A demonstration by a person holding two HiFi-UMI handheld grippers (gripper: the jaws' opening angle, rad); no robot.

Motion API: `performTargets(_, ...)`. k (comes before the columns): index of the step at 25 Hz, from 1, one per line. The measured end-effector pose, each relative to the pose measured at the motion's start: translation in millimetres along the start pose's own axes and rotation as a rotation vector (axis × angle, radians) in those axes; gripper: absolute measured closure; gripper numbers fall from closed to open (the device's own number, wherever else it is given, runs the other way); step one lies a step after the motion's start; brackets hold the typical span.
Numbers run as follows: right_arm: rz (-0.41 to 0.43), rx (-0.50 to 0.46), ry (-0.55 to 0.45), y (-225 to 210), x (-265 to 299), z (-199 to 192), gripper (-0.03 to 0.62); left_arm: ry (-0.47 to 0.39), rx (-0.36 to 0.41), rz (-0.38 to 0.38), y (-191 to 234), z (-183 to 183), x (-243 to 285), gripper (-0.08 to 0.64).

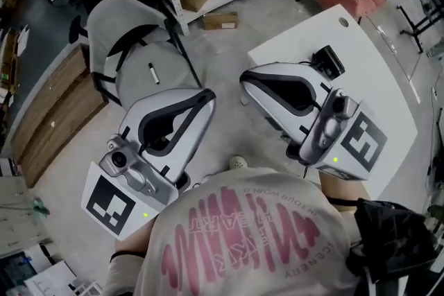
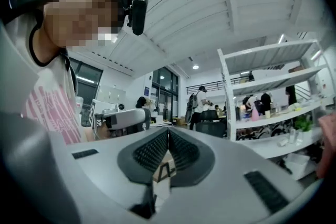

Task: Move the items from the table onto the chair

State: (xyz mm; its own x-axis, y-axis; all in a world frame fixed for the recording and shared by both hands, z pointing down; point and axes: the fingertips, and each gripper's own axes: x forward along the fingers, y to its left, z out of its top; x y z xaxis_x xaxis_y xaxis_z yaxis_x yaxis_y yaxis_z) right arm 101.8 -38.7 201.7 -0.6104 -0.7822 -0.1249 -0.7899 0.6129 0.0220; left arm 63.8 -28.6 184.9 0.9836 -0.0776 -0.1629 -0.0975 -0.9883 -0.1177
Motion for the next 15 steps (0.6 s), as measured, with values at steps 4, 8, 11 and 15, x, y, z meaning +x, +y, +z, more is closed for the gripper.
performTargets(4, -0.126, 0.025, 0.008, -32, -51, 0, 0.577, -0.043, 0.030, -0.122, -27, 0, 48, 0.551)
performTargets(8, -0.287, 0.056, 0.034, -62, -111, -16, 0.577, -0.025, 0.007, -0.239, -49, -17, 90, 0.551)
performTargets(11, -0.399, 0.067, 0.055, -80, -152, -24, 0.577, -0.014, -0.019, -0.298, -57, -25, 118, 0.551)
performTargets(15, -0.568, 0.078, 0.051, -103, -205, -27, 0.577, 0.002, -0.026, -0.346, -59, -31, 149, 0.551)
